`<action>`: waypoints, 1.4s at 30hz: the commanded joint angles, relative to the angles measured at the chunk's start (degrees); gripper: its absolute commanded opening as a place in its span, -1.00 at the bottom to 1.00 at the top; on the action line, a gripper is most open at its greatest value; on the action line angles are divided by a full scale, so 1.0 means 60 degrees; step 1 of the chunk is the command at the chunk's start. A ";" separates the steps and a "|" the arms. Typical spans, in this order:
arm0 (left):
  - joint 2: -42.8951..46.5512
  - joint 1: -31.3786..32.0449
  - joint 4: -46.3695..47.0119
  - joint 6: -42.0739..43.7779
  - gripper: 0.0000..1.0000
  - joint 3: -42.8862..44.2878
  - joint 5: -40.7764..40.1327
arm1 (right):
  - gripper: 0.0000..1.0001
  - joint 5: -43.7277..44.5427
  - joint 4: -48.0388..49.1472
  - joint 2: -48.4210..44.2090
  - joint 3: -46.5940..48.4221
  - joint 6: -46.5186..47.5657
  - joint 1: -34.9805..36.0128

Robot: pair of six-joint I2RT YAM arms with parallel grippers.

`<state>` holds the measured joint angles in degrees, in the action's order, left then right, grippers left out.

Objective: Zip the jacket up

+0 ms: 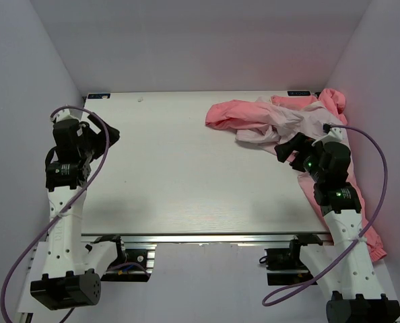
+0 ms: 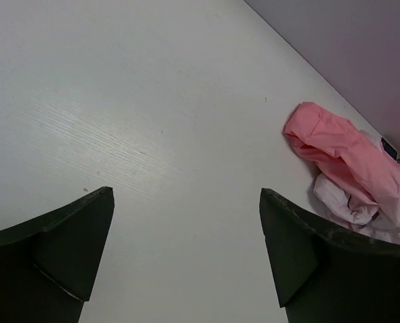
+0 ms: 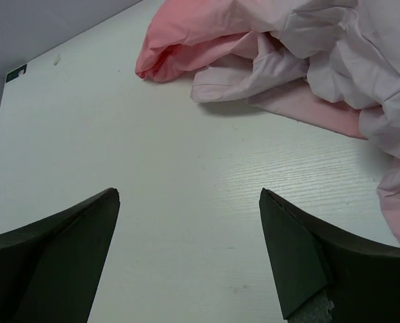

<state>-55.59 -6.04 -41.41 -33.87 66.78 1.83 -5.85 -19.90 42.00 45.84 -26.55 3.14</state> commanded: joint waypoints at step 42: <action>-0.1224 -0.0003 0.2902 0.0166 0.96 -0.0906 0.0530 | -1.00 -0.0358 -0.1488 1.0185 0.8705 0.3176 -0.0450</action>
<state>-66.30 -6.04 -24.82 -32.88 61.43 5.56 3.90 -35.90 110.59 96.53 -13.41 -1.67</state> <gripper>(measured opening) 0.980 0.012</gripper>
